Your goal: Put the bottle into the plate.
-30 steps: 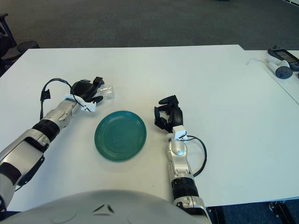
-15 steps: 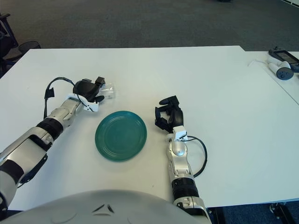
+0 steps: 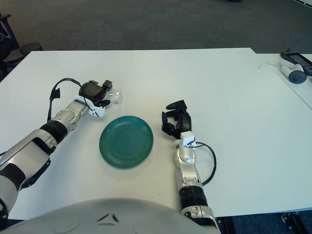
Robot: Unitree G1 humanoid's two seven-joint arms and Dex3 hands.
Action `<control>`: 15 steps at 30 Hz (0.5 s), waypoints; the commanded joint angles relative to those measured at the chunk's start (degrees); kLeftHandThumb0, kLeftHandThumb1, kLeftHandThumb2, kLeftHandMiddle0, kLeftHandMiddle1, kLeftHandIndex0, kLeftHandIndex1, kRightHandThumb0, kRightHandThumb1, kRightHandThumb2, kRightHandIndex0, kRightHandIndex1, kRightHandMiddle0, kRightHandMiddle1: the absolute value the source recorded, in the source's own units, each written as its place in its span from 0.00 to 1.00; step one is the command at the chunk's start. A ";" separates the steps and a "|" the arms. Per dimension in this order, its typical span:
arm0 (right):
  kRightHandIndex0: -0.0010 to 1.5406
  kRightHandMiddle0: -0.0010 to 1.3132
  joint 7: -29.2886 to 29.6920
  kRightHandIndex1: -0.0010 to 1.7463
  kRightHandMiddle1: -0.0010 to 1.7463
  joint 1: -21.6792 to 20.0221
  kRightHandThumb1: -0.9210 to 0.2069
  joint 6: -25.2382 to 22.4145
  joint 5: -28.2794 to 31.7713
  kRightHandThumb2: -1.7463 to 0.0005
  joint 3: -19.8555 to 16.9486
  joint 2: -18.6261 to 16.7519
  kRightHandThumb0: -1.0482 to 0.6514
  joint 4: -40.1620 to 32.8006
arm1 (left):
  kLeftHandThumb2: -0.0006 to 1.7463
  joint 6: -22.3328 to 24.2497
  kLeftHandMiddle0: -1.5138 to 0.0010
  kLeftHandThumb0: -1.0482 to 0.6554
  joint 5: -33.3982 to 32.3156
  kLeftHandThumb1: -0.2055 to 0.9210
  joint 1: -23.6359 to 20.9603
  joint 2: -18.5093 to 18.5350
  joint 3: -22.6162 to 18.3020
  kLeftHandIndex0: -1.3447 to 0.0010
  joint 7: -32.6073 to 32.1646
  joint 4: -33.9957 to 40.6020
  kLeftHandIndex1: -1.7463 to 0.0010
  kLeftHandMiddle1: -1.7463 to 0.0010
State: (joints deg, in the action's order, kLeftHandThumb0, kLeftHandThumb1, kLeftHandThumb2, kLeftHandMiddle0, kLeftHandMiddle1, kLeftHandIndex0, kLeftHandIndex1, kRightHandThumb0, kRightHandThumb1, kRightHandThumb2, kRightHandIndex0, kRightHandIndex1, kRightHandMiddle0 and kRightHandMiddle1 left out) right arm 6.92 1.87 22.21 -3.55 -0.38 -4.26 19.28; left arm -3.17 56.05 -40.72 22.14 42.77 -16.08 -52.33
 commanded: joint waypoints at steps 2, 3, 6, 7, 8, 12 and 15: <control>0.26 0.24 -0.49 0.85 1.00 6.07 0.23 -5.34 0.25 0.54 0.75 -0.78 0.61 3.24 | 0.69 -2.47 0.58 0.02 1.81 1.00 2.75 -0.91 3.31 0.83 2.35 -1.96 0.22 0.12; 0.26 0.24 -0.71 0.85 1.00 6.17 0.22 -5.65 0.29 0.54 0.82 -0.65 0.61 2.97 | 0.69 -2.69 0.58 0.02 1.94 1.00 2.69 -0.85 3.61 0.83 2.57 -2.00 0.23 0.13; 0.26 0.24 -1.03 0.85 1.00 6.61 0.22 -6.57 0.28 0.54 1.04 -0.50 0.61 1.92 | 0.69 -3.13 0.59 0.02 2.22 1.00 2.61 -0.53 4.24 0.83 3.01 -1.72 0.24 0.13; 0.26 0.24 -1.02 0.85 1.00 6.76 0.22 -7.18 0.24 0.54 1.09 -0.48 0.61 1.44 | 0.69 -3.59 0.59 0.02 2.98 1.00 2.27 -0.29 5.04 0.83 3.21 -1.67 0.24 0.14; 0.26 0.24 -1.02 0.85 1.00 6.97 0.22 -7.69 0.21 0.54 1.16 -0.47 0.61 0.92 | 0.68 -3.92 0.59 0.02 3.52 1.00 2.04 -0.05 5.61 0.83 3.40 -1.49 0.24 0.13; 0.26 0.24 -0.76 0.84 1.00 7.45 0.22 -8.98 0.12 0.55 1.26 -0.56 0.61 -0.37 | 0.68 -5.04 0.59 0.01 5.39 1.00 0.51 1.03 7.71 0.86 4.36 -1.03 0.25 0.11; 0.26 0.23 -0.79 0.84 1.00 7.85 0.22 -9.60 0.15 0.55 1.41 -0.66 0.61 -1.25 | 0.68 -5.22 0.59 0.00 6.88 1.00 -0.20 1.71 9.18 0.88 6.00 -0.52 0.26 0.10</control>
State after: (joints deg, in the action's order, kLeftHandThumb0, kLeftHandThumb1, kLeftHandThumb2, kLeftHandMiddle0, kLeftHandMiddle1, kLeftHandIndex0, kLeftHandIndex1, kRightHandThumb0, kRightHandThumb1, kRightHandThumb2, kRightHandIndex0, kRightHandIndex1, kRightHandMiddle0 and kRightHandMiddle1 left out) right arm 6.15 4.86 19.29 -3.57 0.89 -4.56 15.02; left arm -6.07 59.86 -43.69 23.63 48.12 -14.67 -51.76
